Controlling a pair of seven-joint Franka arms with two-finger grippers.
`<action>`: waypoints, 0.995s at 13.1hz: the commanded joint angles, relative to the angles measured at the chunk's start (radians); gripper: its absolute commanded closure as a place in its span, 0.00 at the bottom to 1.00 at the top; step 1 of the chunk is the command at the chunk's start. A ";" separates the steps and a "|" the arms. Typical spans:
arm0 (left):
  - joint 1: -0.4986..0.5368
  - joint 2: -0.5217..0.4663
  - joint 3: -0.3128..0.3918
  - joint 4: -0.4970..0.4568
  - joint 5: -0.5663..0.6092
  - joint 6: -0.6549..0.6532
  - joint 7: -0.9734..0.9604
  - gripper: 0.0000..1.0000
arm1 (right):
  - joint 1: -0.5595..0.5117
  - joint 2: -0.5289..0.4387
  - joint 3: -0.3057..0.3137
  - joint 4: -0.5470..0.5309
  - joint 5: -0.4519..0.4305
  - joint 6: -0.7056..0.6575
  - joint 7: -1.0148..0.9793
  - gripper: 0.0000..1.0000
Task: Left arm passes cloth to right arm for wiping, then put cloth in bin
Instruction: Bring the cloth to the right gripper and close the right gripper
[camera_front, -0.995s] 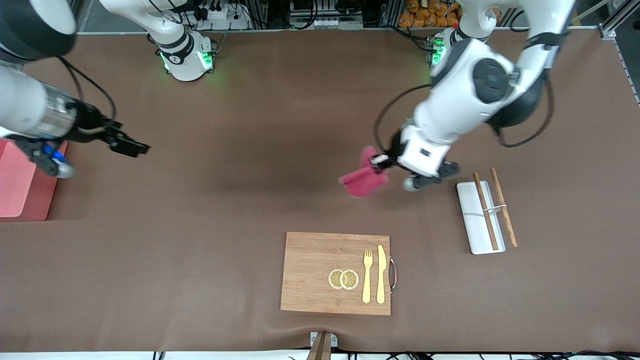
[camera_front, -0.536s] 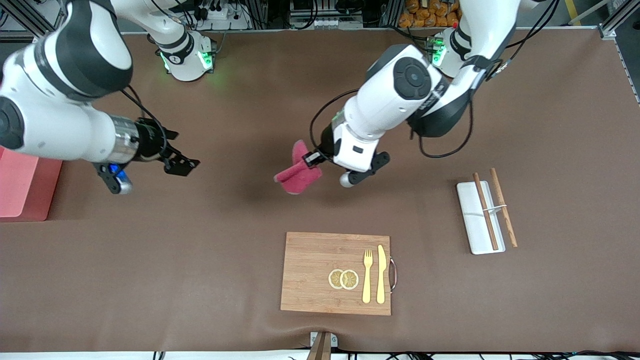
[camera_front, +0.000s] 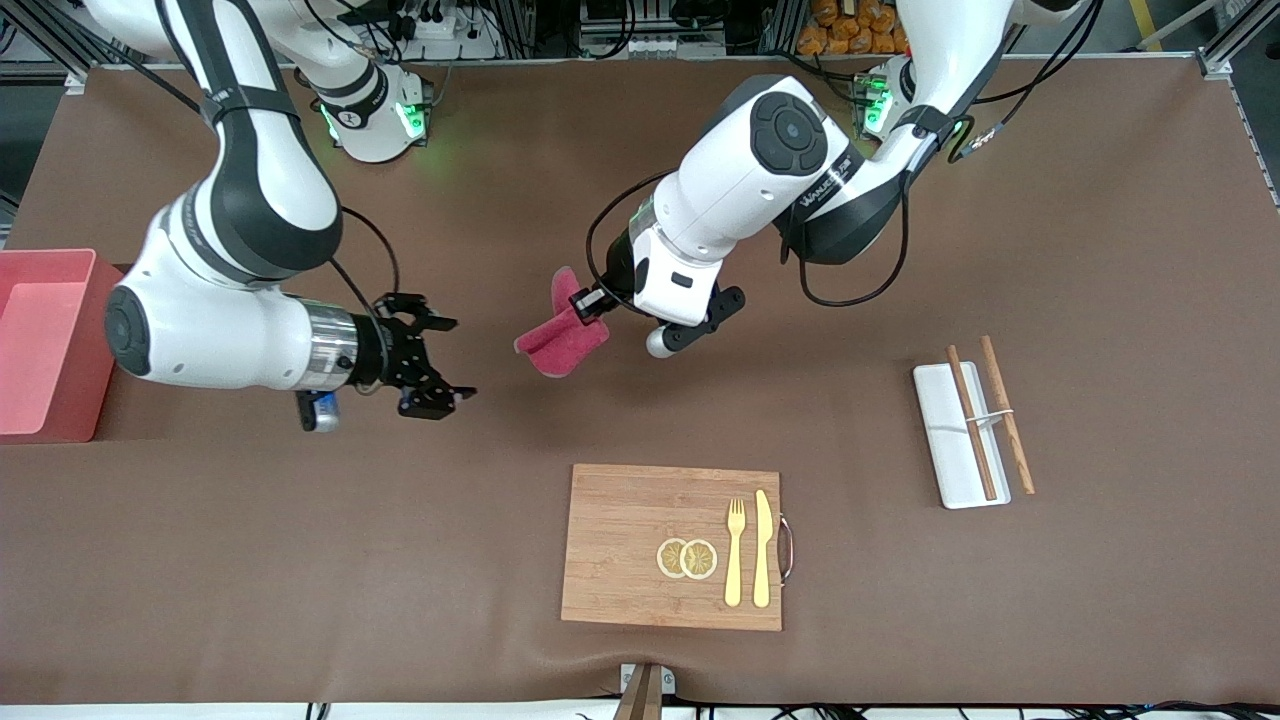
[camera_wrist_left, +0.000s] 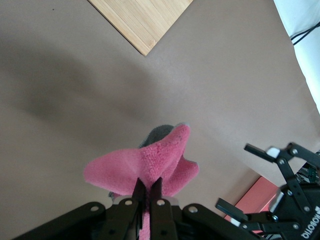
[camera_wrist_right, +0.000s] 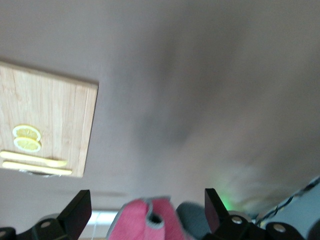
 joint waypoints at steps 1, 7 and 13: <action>-0.006 -0.005 0.002 0.011 -0.007 -0.003 -0.022 1.00 | 0.030 0.012 -0.011 0.013 0.093 -0.002 0.046 0.00; -0.023 -0.005 0.005 0.011 -0.006 -0.003 -0.040 1.00 | 0.133 0.067 -0.011 0.010 0.145 0.044 0.063 0.00; -0.023 -0.005 0.007 0.011 -0.007 -0.001 -0.046 0.55 | 0.138 0.081 -0.011 0.015 0.147 0.055 0.009 1.00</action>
